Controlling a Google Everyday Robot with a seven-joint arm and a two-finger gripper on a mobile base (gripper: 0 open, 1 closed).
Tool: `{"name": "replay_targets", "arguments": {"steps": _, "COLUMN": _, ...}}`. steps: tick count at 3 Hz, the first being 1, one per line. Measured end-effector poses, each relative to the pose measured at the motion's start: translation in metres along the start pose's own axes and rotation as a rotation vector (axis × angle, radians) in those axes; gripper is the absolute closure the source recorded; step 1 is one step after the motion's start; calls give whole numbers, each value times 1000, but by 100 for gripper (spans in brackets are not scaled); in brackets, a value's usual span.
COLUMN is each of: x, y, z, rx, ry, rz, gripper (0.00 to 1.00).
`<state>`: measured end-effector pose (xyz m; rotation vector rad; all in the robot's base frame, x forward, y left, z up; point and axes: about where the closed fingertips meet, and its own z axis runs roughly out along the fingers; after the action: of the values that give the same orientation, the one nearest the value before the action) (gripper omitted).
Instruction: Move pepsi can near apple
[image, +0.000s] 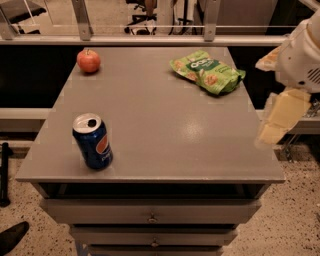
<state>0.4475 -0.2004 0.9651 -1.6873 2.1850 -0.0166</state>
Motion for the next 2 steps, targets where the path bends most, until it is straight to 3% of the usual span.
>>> {"name": "replay_targets", "arguments": {"steps": 1, "x": -40, "y": -2, "z": 44, "rx": -39, "ry": -209, "rz": 27, "gripper": 0}}
{"name": "replay_targets", "arguments": {"steps": 2, "x": -99, "y": 2, "z": 74, "rx": -96, "ry": -437, "rz": 26, "gripper": 0}}
